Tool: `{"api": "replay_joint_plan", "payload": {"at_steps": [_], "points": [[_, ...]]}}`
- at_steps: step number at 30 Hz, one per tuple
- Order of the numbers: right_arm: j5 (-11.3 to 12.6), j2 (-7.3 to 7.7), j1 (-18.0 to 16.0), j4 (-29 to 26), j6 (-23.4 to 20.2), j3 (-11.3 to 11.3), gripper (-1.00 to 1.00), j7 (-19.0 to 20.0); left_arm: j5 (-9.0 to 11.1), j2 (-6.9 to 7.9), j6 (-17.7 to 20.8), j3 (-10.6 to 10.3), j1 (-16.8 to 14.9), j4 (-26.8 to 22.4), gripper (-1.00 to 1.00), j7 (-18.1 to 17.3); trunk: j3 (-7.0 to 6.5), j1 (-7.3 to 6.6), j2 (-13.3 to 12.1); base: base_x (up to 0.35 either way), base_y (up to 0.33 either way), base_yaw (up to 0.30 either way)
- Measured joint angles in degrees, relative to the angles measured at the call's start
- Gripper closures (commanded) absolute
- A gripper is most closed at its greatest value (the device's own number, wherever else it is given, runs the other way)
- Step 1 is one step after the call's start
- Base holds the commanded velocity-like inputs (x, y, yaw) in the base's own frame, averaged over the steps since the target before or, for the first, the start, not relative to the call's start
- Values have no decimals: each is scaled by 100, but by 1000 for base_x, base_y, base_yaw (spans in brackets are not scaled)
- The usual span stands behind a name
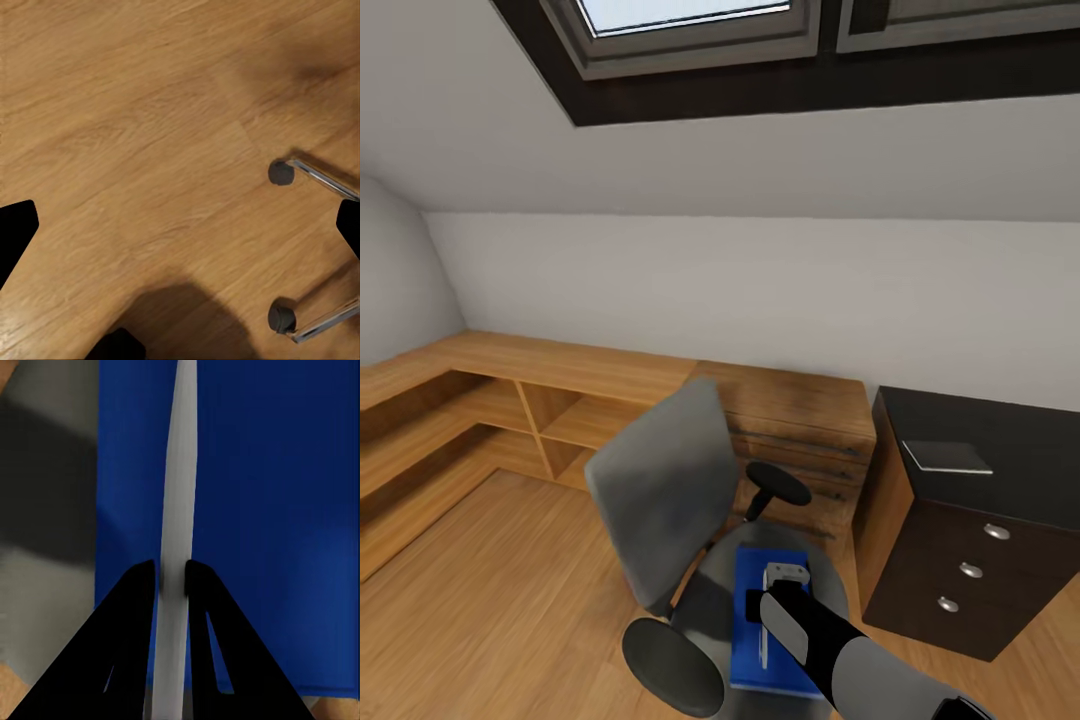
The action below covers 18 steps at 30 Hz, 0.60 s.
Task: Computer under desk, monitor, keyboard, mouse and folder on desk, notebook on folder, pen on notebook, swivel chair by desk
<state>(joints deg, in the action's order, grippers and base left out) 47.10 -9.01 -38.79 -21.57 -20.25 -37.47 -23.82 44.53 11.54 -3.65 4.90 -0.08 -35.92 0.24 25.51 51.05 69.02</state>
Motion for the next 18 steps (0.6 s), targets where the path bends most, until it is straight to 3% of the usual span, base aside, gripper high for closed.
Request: {"api": "replay_joint_plan", "payload": {"at_steps": [10,18], "points": [[-3,0,0,2,24,0,100,3,9,-2,20,-35,-4,13,-100,0,-180,-220,-401,0,0,0],[-9,0,0,-3,28,5,100,1,14,-29,20,-198,-1,89,-100,7,-323,-396,-722,0,0,0]]}}
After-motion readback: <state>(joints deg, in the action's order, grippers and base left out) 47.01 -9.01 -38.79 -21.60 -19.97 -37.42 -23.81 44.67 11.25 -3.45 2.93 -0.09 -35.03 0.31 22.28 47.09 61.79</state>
